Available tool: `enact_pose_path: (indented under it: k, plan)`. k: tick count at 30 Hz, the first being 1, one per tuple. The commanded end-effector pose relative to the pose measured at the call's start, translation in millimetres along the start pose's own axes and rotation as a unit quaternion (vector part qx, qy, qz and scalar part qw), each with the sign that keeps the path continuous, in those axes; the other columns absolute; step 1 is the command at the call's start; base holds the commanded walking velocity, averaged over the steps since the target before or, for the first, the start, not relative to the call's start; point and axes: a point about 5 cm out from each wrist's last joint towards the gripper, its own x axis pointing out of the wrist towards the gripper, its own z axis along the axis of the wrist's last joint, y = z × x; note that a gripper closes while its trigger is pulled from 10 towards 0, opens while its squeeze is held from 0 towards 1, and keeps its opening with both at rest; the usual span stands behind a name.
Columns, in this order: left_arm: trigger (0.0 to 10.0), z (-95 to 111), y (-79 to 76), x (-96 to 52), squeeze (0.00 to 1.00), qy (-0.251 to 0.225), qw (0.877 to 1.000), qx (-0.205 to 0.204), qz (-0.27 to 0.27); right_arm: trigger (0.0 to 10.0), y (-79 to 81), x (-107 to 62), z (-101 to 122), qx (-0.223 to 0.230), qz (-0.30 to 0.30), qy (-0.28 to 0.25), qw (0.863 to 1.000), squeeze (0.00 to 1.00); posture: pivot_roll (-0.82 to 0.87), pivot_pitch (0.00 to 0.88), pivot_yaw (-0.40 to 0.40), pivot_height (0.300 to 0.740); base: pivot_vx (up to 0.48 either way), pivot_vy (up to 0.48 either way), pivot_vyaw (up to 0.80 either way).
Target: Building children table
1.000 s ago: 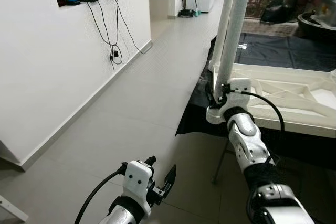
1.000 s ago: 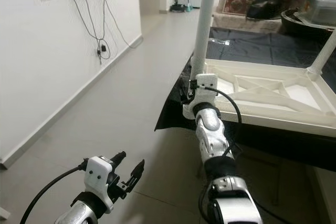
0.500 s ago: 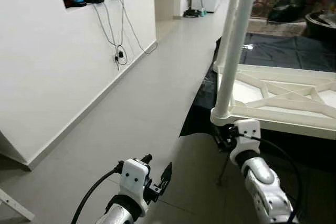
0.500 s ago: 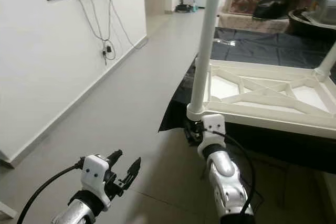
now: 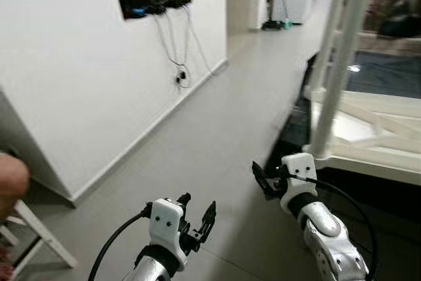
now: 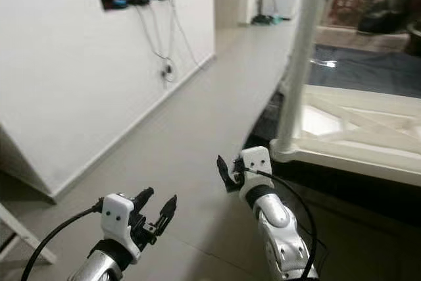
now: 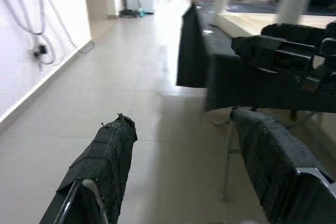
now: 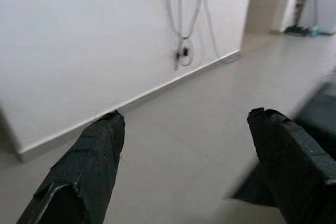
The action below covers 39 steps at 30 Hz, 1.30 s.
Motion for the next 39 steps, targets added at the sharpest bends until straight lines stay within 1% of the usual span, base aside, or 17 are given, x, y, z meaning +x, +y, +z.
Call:
enact_pose_path:
  k: [1, 3, 6, 10, 16, 20, 24, 28, 39]
  plan:
    - [10.0, -4, 3.5, -0.4, 0.00, 0.012, 1.000, -0.003, 0.007, 10.0, 3.5, -1.5, 0, -0.002, 0.011, 0.001, 1.000, 0.00, -0.01, 0.000, -0.001, 0.740, 0.000, 0.472, 0.00]
    - [10.0, -4, 3.6, -0.5, 0.00, 0.011, 1.000, -0.004, 0.008, 10.0, 4.7, -1.4, 0, -0.001, 0.014, 0.000, 1.000, 0.00, -0.01, 0.000, -0.001, 0.740, 0.000, 0.236, 0.00]
    - [10.0, -4, 3.7, -0.5, 0.00, 0.011, 1.000, 0.000, 0.008, 10.0, 8.8, -0.9, 0, -0.012, 0.021, 0.004, 1.000, 0.00, -0.01, 0.000, -0.001, 0.740, 0.000, 0.000, 0.00]
    - [10.0, -4, 3.5, -0.7, 0.00, 0.014, 1.000, 0.004, 0.009, 10.0, 15.2, 0.4, -2, -0.006, 0.029, 0.012, 0.999, 0.00, 0.00, 0.000, -0.001, 0.740, 0.000, 0.000, -0.79]
    - [10.0, -5, 4.4, -0.6, 0.00, 0.014, 1.000, 0.003, 0.011, 10.0, 27.2, 4.5, -1, -0.007, 0.054, 0.007, 0.998, 0.00, 0.00, 0.000, 0.001, 0.740, 0.000, 0.000, -0.79]
    - [10.0, -4, 4.8, -0.6, 0.00, 0.014, 1.000, 0.002, 0.012, 10.0, 29.6, 5.5, -1, -0.005, 0.059, 0.008, 0.998, 0.00, 0.00, 0.000, 0.001, 0.740, 0.000, 0.000, -0.79]
    - [10.0, -4, 8.1, -0.7, 0.00, 0.015, 1.000, -0.010, 0.025, 10.0, 31.8, 7.1, -2, -0.007, 0.064, 0.011, 0.998, 0.00, 0.00, 0.000, 0.001, 0.740, 0.000, 0.000, -0.79]
    - [10.0, -3, 10.9, -0.5, 0.00, 0.014, 0.999, -0.017, 0.034, 10.0, 34.0, 8.7, -2, -0.008, 0.068, 0.011, 0.998, 0.00, 0.00, 0.000, 0.000, 0.740, 0.000, 0.480, -0.79]
    - [10.0, -3, 11.5, 0.0, 0.00, 0.016, 0.999, -0.020, 0.038, 10.0, 36.9, 9.7, -1, -0.010, 0.074, 0.010, 0.997, 0.00, 0.00, 0.000, -0.001, 0.740, 0.000, 0.480, -0.79]
